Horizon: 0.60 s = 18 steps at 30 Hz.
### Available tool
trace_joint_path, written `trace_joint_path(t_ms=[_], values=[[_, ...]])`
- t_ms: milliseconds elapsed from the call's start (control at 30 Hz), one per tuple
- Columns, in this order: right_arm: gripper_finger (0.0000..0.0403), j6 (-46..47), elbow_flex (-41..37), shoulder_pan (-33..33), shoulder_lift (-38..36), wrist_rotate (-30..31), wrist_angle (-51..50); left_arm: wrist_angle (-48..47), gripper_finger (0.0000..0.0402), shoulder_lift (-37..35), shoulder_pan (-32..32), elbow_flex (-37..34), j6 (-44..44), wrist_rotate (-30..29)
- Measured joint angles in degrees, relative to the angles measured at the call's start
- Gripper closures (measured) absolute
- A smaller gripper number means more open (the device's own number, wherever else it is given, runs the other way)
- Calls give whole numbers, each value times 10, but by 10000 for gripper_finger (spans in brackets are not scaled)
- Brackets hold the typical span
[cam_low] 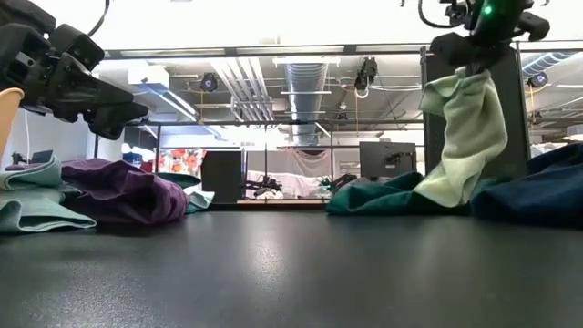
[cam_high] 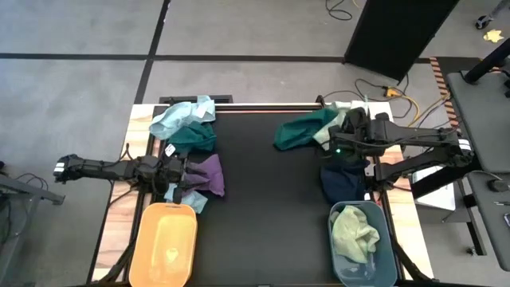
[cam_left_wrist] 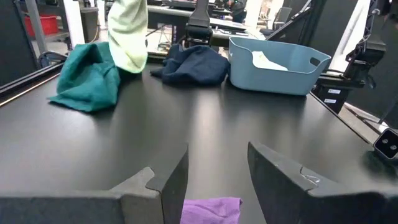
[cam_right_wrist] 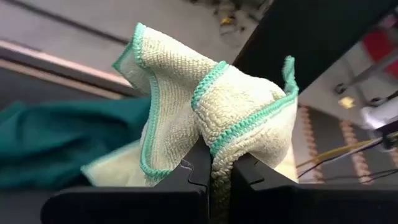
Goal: Sort microfiber towel by color & place in baskets
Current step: Put the light green microfiber towel into the blue bin
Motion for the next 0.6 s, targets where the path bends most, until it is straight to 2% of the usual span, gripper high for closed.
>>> trace_joint_path(t_ms=[133,233,300,433,533,600], values=[[390,-18,-6,-12,-1,41,8,0,251,0,0,0,0,0],[390,-68,0,-11,-1,14,46,0,251,0,0,0,0,0],[390,-120,23,-3,-2,-49,75,0,251,0,0,0,0,0],[390,-204,103,40,-2,-214,135,0,251,0,0,0,0,0],[390,-232,168,77,-2,-374,154,0,251,0,0,0,0,0],[390,-211,202,99,-2,-494,152,0,251,0,0,0,0,0]])
